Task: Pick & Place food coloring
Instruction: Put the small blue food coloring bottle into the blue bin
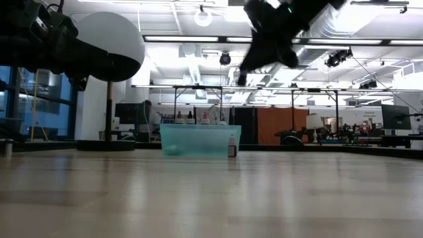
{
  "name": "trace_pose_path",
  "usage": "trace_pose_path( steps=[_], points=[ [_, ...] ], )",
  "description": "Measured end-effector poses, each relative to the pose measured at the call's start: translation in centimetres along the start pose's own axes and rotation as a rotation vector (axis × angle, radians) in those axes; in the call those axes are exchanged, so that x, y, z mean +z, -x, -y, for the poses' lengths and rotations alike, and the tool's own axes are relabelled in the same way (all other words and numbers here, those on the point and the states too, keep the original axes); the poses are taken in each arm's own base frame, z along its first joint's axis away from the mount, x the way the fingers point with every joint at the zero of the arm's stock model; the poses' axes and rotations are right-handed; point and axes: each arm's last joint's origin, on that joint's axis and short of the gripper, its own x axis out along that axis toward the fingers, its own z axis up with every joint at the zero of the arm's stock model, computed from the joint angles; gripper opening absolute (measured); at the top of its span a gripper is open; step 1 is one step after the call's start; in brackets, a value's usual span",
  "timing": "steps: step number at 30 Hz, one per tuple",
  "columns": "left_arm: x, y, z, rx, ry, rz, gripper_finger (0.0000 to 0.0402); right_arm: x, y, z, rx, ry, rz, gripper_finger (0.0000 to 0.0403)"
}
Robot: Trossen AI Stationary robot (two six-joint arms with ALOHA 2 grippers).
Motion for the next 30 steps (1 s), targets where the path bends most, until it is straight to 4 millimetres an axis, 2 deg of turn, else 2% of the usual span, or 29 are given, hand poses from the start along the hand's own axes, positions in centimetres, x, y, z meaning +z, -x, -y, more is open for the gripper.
trace_pose_path(
  steps=[3,7,10,13,18,26,30],
  points=[
    [0.0,0.0,0.0,0.0,0.0,0.001,0.0129,3.1,1.1,0.3,-0.028,-0.013,0.025,0.0046],
    [0.0,0.0,0.0,0.0,0.0,0.0,0.0129,6.1,2.3,1.5,-0.069,-0.076,0.063,0.0046],
    [0.0,0.0,0.0,0.0,0.0,0.0,0.0129,7.4,2.7,2.5,-0.1,-0.105,0.078,0.0046],
    [0.0,0.0,0.0,0.0,0.0,0.0,0.0129,8.1,2.3,3.3,-0.11,-0.128,0.082,0.0046],
    [0.0,0.0,0.0,0.0,0.0,0.0,0.0129,8.6,-0.2,3.3,-0.082,-0.13,0.029,0.0046],
    [0.0,0.0,0.0,0.0,0.0,0.0,0.0129,9.1,-6.9,1.8,-0.058,-0.08,-0.079,0.0046],
    [0.0,0.0,0.0,0.0,0.0,0.0,0.0129,9.2,-9.5,1.5,-0.069,-0.063,-0.101,0.0046]
  ],
)
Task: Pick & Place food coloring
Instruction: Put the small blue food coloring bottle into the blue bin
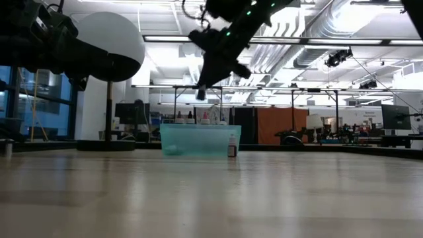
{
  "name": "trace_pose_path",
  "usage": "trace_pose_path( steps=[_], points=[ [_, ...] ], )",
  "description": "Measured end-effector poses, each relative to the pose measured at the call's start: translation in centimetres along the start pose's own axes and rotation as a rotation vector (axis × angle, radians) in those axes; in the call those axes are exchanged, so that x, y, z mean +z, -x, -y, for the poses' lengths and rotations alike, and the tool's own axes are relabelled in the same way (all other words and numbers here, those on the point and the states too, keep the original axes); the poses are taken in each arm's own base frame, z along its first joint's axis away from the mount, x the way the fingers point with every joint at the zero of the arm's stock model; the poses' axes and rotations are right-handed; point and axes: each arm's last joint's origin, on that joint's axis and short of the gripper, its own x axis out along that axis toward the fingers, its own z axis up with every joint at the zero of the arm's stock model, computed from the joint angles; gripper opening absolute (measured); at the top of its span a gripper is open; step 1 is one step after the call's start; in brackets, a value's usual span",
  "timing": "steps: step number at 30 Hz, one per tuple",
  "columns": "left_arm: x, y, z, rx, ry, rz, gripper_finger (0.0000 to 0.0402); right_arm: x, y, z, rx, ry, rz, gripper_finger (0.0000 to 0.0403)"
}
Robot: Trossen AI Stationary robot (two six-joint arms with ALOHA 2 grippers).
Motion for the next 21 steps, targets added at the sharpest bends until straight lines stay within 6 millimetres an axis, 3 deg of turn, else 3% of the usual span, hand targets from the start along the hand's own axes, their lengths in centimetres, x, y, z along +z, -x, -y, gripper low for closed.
trace_pose_path(
  steps=[12,21],
  points=[
    [0.0,0.0,0.0,0.0,0.0,0.001,0.0129,-1.3,-6.4,0.2,-0.066,-0.071,-0.08,0.0046],
    [0.0,0.0,0.0,0.001,0.0,0.001,0.0129,-2.4,-8.7,0.5,-0.156,-0.194,-0.059,0.0046]
  ],
)
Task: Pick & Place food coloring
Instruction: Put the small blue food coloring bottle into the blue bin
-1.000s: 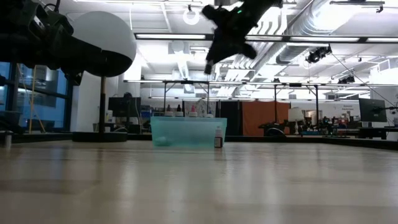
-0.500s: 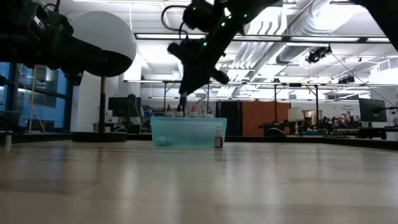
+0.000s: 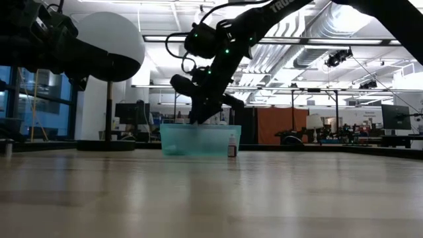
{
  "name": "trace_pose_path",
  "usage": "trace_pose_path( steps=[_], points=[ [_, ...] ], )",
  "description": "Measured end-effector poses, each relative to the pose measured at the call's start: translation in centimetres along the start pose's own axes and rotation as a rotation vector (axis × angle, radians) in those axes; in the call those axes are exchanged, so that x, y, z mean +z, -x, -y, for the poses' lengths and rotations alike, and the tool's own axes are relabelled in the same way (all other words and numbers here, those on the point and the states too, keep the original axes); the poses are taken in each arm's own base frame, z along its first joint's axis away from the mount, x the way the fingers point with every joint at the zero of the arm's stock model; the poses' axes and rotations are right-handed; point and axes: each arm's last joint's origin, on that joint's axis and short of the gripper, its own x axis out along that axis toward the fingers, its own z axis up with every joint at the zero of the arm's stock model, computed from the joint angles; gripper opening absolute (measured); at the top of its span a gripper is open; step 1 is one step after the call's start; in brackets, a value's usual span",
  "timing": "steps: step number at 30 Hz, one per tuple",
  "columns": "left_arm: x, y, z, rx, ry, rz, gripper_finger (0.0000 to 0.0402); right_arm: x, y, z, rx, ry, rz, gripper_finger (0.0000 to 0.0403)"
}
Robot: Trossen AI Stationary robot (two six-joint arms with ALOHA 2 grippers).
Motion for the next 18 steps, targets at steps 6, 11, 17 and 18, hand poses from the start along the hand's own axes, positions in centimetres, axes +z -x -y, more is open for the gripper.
trace_pose_path(
  steps=[6,11,17,18],
  points=[
    [0.0,0.0,0.0,0.0,0.0,0.0,0.0129,0.0,0.0,-0.1,-0.041,-0.04,0.047,0.0046],
    [0.0,0.0,0.0,0.0,0.0,0.0,0.0129,-0.2,-0.1,-0.3,-0.041,-0.066,0.051,0.0046],
    [0.0,0.0,0.0,0.0,0.0,0.0,0.0129,-1.1,-0.5,-0.8,-0.061,-0.089,0.05,0.0046],
    [0.0,0.0,0.0,0.0,0.0,0.0,0.0129,-1.3,-0.7,-0.9,-0.066,-0.098,0.053,0.0046]
  ],
)
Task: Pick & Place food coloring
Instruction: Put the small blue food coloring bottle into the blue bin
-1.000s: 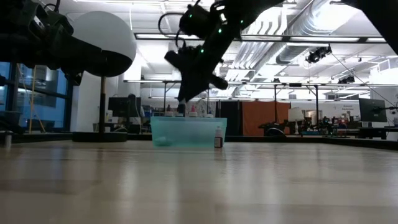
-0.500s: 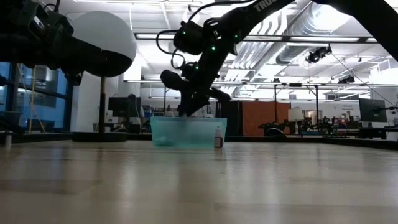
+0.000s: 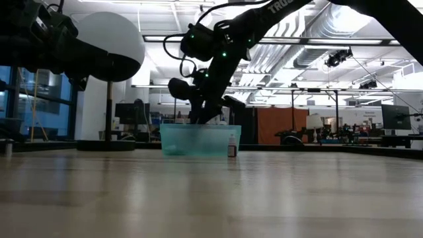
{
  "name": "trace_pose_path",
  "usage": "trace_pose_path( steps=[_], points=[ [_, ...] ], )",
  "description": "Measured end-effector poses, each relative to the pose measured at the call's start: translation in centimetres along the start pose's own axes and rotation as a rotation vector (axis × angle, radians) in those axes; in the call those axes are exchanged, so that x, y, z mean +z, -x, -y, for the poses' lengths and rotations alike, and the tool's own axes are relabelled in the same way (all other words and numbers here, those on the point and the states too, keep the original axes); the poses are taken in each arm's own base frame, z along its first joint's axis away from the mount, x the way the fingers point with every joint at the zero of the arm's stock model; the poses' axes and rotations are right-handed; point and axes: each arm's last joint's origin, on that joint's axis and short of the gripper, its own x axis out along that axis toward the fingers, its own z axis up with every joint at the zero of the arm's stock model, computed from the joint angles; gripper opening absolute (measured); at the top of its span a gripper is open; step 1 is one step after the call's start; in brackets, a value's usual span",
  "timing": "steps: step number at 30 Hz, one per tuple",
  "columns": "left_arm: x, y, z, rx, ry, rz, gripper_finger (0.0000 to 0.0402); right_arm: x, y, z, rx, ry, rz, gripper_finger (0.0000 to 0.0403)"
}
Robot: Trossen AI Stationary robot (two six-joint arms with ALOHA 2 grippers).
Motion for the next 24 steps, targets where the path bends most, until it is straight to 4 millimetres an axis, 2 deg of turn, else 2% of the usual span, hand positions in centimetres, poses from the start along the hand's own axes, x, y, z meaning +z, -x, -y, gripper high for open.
trace_pose_path(
  steps=[10,24],
  points=[
    [0.0,0.0,0.0,0.0,0.0,0.0,0.0129,-0.8,-0.6,-0.4,-0.049,-0.055,0.054,0.0046],
    [0.0,0.0,0.0,0.0,0.0,0.0,0.0129,-2.3,-2.0,-0.2,-0.09,-0.058,0.007,0.0046]
  ],
)
